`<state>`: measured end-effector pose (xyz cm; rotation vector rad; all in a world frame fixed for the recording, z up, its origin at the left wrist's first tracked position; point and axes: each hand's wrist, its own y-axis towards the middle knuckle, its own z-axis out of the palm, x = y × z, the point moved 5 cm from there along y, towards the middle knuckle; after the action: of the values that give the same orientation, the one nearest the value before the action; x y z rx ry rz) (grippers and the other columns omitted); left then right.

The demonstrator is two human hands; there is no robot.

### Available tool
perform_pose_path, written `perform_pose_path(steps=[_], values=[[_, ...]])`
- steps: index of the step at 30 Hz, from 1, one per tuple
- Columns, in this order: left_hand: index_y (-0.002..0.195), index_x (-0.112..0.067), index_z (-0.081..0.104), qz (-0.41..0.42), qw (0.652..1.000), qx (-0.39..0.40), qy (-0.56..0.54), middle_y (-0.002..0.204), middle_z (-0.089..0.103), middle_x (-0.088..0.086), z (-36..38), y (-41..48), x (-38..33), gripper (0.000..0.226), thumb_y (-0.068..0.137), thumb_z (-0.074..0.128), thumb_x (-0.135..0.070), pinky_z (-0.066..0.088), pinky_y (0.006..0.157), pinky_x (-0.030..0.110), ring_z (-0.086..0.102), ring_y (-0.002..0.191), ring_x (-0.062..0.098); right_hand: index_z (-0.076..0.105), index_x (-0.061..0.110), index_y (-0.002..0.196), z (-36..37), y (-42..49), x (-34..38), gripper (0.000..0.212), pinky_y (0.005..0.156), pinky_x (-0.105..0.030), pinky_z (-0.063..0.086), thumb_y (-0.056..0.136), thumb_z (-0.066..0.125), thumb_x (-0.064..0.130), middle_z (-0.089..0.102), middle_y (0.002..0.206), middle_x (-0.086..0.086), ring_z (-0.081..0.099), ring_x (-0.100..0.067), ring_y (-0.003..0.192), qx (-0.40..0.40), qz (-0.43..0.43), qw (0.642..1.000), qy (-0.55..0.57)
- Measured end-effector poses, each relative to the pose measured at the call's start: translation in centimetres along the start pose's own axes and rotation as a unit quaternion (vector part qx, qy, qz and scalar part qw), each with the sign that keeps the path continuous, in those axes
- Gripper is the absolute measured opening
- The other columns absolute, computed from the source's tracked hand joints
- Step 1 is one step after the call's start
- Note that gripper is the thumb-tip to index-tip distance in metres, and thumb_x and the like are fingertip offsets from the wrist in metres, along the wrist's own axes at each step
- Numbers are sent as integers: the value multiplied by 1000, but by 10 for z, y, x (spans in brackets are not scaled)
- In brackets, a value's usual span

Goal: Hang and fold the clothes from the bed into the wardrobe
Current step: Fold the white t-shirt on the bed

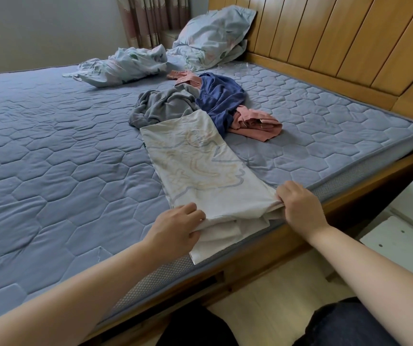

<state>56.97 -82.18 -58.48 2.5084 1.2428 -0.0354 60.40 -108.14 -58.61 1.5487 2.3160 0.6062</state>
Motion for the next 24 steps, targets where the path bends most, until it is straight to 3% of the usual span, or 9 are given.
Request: perform_pose_path(steps=[3,4,8,10,14,16,21,24], values=[[115,-18,59,-4,991,132,16,101,56,-1,21,-8,5,31,85,52,-23,46,70,32,55,90,20,51,14,86,29,-6,0,18,67,-28,40,78,58,0,52,93,-5,51,-23,82,207,-17,978,-24],[121,-20,56,4,985,172,20,104,53,-3,28,-13,7,36,87,48,-28,46,76,33,52,94,17,50,17,90,33,-10,0,17,75,-27,41,79,56,5,51,100,-3,49,-20,88,241,-25,970,-24],[134,-25,47,98,976,166,96,123,48,-6,29,-24,9,64,78,48,-56,38,99,31,43,114,14,55,10,112,18,-12,7,46,98,-41,42,69,67,20,52,121,-11,50,-29,113,159,-57,986,2],[134,-22,46,111,974,158,119,134,45,-4,32,-27,5,72,73,50,-59,33,108,35,38,127,18,48,12,127,21,-13,20,61,108,-44,34,73,67,33,44,136,-11,41,-30,128,185,-96,978,-2],[127,-17,54,54,992,108,30,129,53,0,35,-21,-4,52,83,53,-44,41,102,34,48,121,21,27,21,148,42,-12,49,72,118,-34,8,86,55,45,20,157,0,16,-19,145,254,-132,958,21],[129,-16,53,41,994,101,20,128,54,1,34,-16,-3,46,88,52,-36,43,98,35,49,119,22,20,24,151,47,-8,54,75,120,-32,6,88,53,47,17,159,3,13,-15,146,261,-115,958,40],[145,-13,30,53,972,190,127,144,37,2,44,-17,-5,63,90,50,-35,36,106,33,34,133,20,16,26,152,48,-4,60,80,120,-32,6,86,48,57,14,159,5,10,-10,146,282,-91,952,83],[128,-16,51,10,984,155,87,130,55,0,38,-9,-5,39,91,48,-28,46,92,33,50,121,20,17,25,151,45,1,75,84,120,-31,4,84,49,63,13,160,5,9,-10,146,287,-98,947,101]])
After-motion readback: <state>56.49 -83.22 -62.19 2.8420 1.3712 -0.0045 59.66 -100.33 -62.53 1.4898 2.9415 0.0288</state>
